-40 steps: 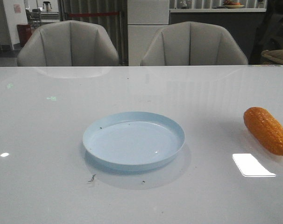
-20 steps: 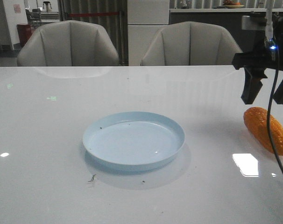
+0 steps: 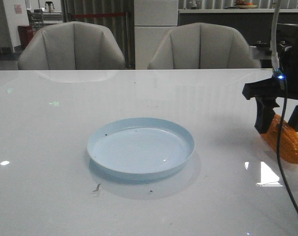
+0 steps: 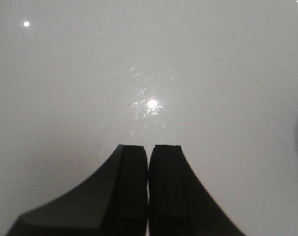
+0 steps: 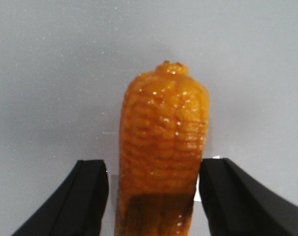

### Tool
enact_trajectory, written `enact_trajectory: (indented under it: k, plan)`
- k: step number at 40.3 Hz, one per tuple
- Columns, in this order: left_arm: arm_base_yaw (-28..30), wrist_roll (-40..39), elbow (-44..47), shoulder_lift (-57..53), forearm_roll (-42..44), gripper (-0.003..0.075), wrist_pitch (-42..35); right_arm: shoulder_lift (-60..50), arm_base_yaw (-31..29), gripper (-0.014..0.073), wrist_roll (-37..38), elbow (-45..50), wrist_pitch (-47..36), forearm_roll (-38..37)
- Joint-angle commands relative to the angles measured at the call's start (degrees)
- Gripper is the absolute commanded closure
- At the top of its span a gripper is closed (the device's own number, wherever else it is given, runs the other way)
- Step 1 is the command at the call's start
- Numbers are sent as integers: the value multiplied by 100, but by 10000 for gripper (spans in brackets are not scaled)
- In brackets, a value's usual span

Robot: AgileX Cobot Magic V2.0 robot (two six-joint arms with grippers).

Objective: Place corn on plate with both arms
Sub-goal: 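Lower the right gripper over the orange corn cob, then close the right gripper around the corn cob, then lift the corn and carry it over the plate with the right gripper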

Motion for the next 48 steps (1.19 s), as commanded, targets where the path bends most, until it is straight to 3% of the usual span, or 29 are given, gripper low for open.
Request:
enact_trajectory:
  k: [1,9,20,30,39,48]
  plan:
    - [27,-45,-168,-139,-1,591,-372,-199,-46,83,10,-184,-169,-72]
    - [27,-45,-168,-139,-1,591,-372,-189,-46,88,10,-184,-287,-72]
    - [27,-45,-168,-139,18,591,-372,-189,-46,347,-97,-246,-337,-72]
    - [27,-45,-168,-139,21,591,-519,-195,145,352,-404,-1213,77,-72]
    - [27,-45,-168,-139,8,591,-541,-195,746,352,-804,-2362,676,-72]
    - [27,-45,-168,-139,8,591,-541,-195,1497,352,-809,-2736,731,-72]
